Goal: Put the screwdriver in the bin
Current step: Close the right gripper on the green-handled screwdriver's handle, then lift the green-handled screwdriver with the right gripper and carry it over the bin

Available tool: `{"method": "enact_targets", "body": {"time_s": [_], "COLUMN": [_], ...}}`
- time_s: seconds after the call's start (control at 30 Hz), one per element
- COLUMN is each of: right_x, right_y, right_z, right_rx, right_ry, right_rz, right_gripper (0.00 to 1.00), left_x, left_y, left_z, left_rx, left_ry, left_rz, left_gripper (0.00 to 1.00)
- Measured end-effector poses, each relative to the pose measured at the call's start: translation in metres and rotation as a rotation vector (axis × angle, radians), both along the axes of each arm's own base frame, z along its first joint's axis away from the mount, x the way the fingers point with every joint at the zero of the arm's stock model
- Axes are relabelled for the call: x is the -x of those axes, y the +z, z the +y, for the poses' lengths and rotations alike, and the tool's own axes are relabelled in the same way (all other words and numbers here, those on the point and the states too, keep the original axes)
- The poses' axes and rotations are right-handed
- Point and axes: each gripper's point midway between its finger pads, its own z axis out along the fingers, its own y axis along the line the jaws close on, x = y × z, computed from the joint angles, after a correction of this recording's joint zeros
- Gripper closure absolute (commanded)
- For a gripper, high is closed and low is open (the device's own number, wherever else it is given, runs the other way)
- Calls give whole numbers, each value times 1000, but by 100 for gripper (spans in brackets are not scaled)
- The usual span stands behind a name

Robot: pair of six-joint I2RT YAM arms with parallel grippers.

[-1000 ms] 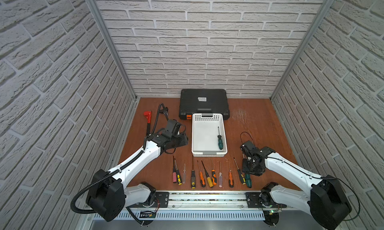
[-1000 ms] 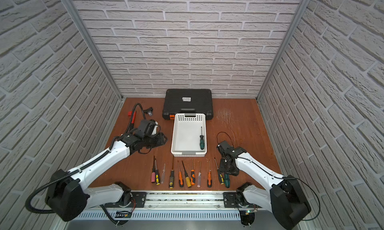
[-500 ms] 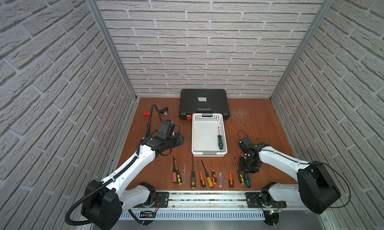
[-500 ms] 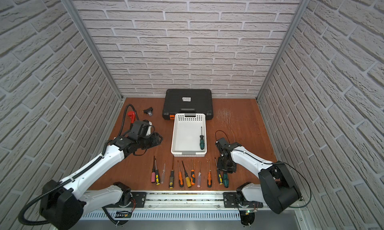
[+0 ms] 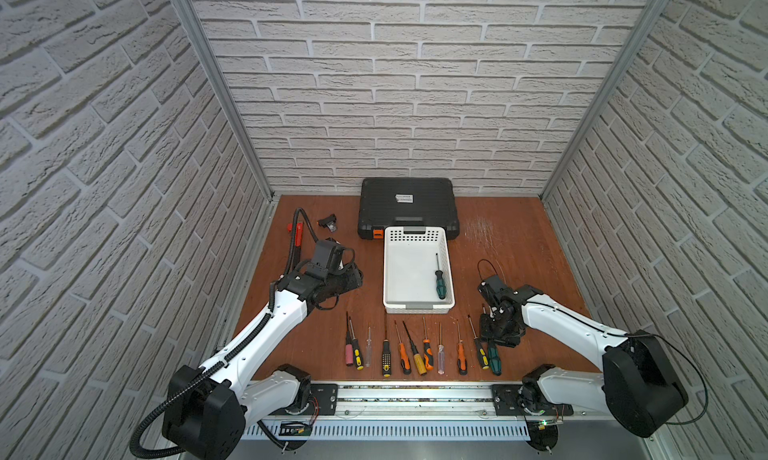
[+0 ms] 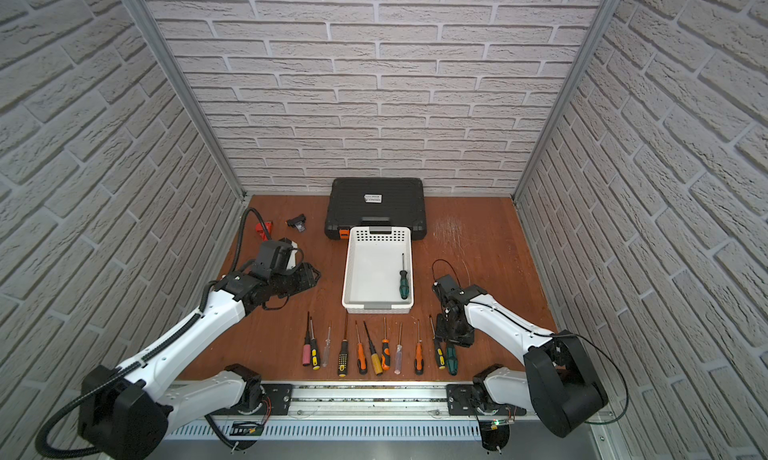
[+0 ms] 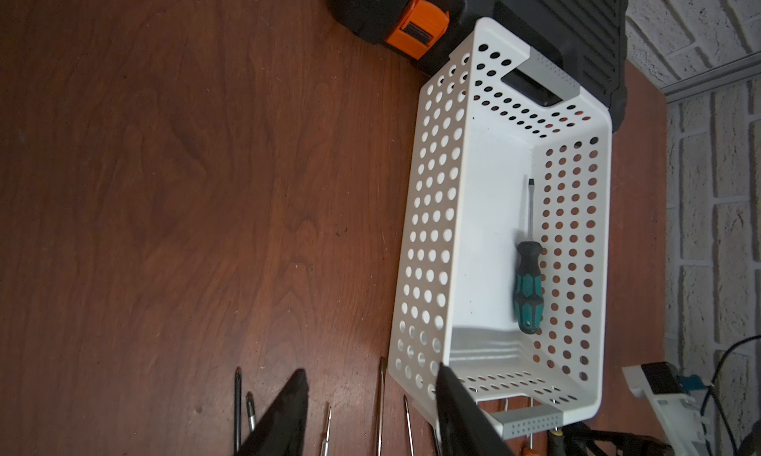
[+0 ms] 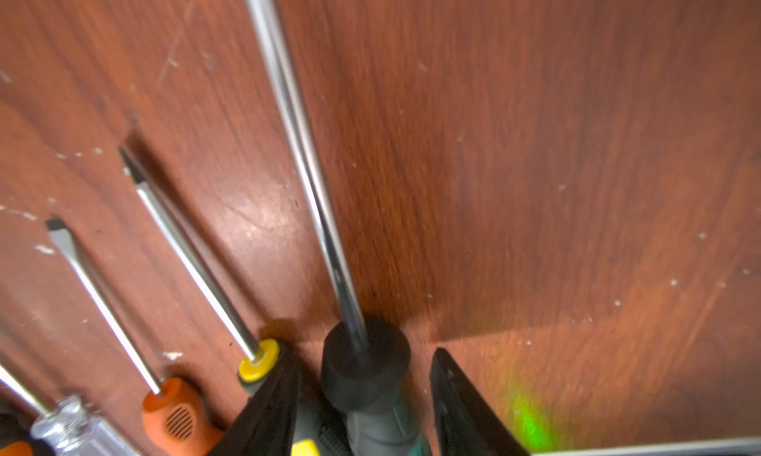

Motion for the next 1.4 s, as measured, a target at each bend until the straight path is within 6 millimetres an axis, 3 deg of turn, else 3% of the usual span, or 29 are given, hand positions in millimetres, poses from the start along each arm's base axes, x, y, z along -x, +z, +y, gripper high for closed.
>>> {"method": "enact_targets", "body": {"time_s": [0.07, 0.13, 0.6, 0.77, 0.93, 1.13, 1.27, 1.4], "right_x": [0, 1, 2, 2, 1, -3, -17, -53], "right_y": [2, 2, -6, -7, -7, -6, 10, 52], "right_z": [0, 0, -1, 0, 1, -1, -7, -4], "right_rx": [-3, -2, 11, 10, 10, 27, 66, 79], "right_ry": [0, 0, 15, 27, 34, 36, 40, 65], "right_rz": [-6, -3, 36, 44, 52, 35, -37, -175], "right_gripper": [59, 61, 65, 75, 94, 94, 95, 94], "left_x": [0, -1, -3, -4, -3, -4, -3, -3], "left_y": [0, -1, -2, 2, -2, 0, 5, 5], "left_z": [0, 1, 13, 20, 25, 31, 33, 34], "left_rx": [1, 1, -3, 2, -2, 2, 7, 8], "left_ry": [0, 4, 40, 61, 77, 94, 103, 106], "left_rz": [0, 3, 6, -6, 4, -4, -17, -17], "left_gripper": [49, 49, 49, 49, 49, 49, 49, 49]}}
